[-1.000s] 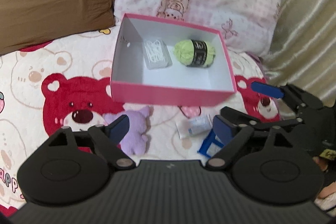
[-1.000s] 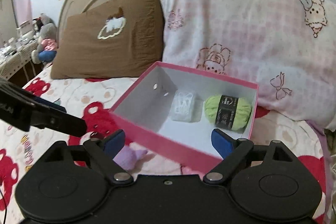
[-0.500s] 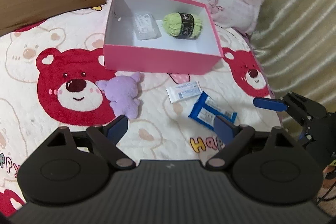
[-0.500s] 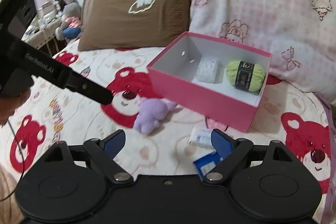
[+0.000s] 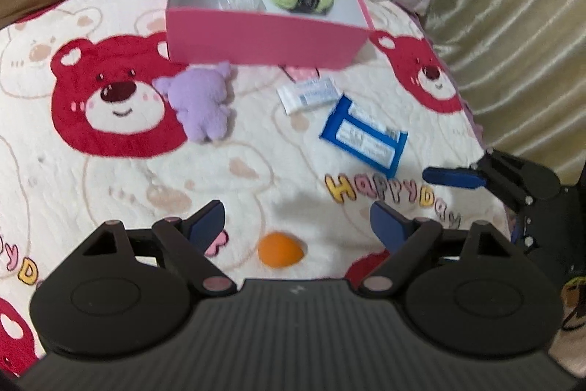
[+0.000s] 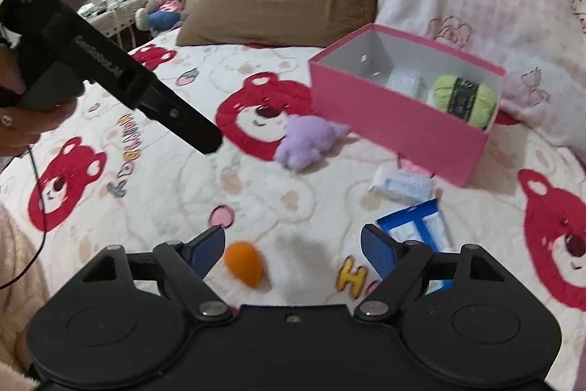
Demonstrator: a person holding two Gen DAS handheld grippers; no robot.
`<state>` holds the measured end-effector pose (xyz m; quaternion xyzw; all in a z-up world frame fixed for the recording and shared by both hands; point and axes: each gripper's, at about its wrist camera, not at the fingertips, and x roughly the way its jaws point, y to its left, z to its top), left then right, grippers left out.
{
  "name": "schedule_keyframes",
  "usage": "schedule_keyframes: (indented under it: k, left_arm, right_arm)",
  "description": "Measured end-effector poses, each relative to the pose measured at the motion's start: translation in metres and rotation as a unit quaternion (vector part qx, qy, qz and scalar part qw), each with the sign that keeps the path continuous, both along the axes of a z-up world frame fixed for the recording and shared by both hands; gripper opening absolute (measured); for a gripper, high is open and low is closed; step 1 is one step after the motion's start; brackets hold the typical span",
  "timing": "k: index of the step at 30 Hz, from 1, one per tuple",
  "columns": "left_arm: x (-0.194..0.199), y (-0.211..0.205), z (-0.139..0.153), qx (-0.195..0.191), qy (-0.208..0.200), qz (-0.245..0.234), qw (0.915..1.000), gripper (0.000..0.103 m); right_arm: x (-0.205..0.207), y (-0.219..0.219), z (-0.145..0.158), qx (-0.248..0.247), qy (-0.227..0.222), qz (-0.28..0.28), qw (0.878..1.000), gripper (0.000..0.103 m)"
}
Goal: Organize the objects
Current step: 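Move the left tool to the orange sponge and close on it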
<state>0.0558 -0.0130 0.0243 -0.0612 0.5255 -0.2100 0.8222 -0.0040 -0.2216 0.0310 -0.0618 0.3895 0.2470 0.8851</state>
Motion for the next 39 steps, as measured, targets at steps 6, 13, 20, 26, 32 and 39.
schedule_keyframes:
  k: [6, 13, 20, 26, 32, 39]
  left_arm:
    - [-0.013, -0.006, -0.024, 0.0, 0.002, -0.012, 0.9999, 0.086]
    - [-0.024, -0.008, -0.06, -0.009, 0.016, -0.007, 0.9998, 0.081]
    - [-0.041, -0.008, -0.079, -0.039, -0.006, -0.015, 0.9991, 0.081]
    - [-0.047, -0.013, -0.111, -0.042, 0.004, 0.001, 0.9991, 0.069]
    - [-0.047, -0.01, -0.129, -0.042, -0.006, 0.029, 0.9987, 0.059]
    - [-0.042, -0.004, -0.142, -0.063, -0.011, 0.057, 0.9964, 0.047]
  right_arm:
    - [-0.001, 0.005, -0.019, 0.016, 0.03, 0.017, 0.999, 0.084]
    - [-0.003, 0.023, -0.058, 0.01, 0.05, 0.032, 0.998, 0.082]
    - [-0.006, 0.052, -0.083, -0.044, 0.035, 0.059, 0.997, 0.079]
    - [-0.006, 0.066, -0.102, -0.051, 0.035, 0.071, 0.996, 0.074]
    - [-0.004, 0.085, -0.118, -0.077, 0.009, 0.079, 0.994, 0.062]
    - [0.006, 0.09, -0.13, -0.082, 0.008, 0.054, 0.995, 0.048]
